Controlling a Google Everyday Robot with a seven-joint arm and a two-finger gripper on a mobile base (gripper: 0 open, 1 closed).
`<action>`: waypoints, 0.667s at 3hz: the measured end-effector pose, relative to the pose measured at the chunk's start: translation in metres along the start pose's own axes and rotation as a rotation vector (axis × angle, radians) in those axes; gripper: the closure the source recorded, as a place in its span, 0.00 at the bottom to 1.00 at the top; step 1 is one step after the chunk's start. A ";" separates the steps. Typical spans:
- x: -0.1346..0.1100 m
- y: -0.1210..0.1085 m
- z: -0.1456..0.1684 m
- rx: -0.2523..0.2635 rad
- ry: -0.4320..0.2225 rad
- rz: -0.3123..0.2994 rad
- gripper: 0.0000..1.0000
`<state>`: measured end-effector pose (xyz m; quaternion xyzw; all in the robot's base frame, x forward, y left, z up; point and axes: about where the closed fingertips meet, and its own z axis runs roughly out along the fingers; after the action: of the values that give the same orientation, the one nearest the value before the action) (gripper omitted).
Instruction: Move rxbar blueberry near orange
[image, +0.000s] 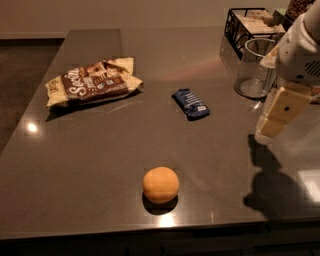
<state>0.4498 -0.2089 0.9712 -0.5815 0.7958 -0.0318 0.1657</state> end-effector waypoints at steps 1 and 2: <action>-0.016 -0.010 0.018 -0.005 0.005 0.052 0.00; -0.031 -0.020 0.037 -0.011 0.016 0.105 0.00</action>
Offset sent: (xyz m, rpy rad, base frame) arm 0.0637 0.0438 -0.0415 0.0300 0.0657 -0.1772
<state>0.4878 -0.1814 0.9484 -0.5394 0.8268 -0.0234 0.1577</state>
